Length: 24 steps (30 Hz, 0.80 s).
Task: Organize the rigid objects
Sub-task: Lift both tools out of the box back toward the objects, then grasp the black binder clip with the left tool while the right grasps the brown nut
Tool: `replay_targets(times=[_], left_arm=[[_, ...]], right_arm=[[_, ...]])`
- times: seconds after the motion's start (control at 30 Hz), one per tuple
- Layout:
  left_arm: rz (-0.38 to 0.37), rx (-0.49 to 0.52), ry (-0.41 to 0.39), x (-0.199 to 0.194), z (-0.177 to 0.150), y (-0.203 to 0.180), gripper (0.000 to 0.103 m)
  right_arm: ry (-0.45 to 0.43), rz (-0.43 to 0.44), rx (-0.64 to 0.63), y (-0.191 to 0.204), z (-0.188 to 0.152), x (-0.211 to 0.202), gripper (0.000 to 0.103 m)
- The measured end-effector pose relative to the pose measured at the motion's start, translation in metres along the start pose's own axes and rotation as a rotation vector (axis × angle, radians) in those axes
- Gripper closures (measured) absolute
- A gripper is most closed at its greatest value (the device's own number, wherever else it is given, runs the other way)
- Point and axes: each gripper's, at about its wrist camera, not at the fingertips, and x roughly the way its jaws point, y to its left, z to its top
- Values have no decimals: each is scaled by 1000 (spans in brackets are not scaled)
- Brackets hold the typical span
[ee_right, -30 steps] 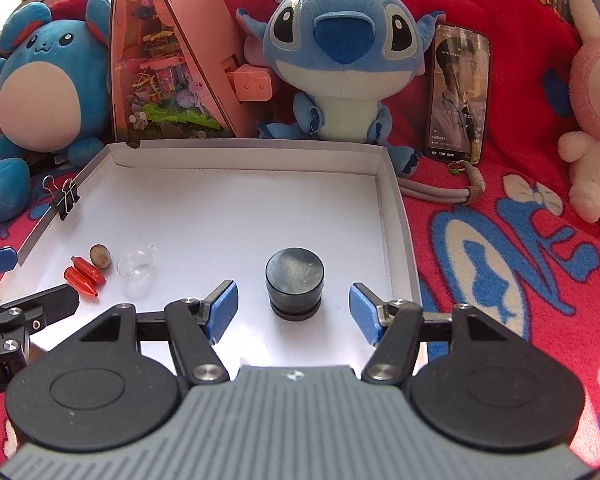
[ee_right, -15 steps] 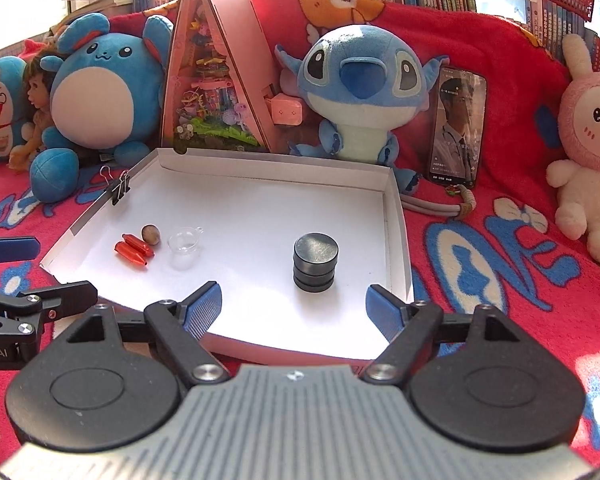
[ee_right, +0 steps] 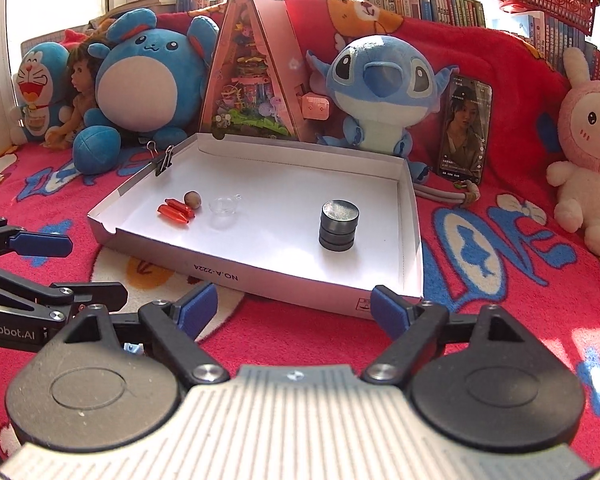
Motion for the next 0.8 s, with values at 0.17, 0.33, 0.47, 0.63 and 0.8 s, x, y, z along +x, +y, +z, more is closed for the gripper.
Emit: replay_targets(times=[0.17, 0.33, 0.47, 0.63, 0.8], left_arm=[[-4, -3, -16, -8, -13, 0, 18], [8, 3, -59, -23, -22, 1, 20], [7, 24, -54, -28, -31, 0, 20], [7, 11, -20, -18, -36, -2, 28], [-1, -8, -11, -2, -32, -10, 38]], right_arm=[[-7, 8, -18, 7, -17, -13, 12], [-19, 28, -35, 15, -33, -28, 12], [-32, 35, -36, 19, -44, -39, 12], [-26, 42, -12, 19, -53, -42, 12], [-24, 39, 8, 17, -58, -44, 12]])
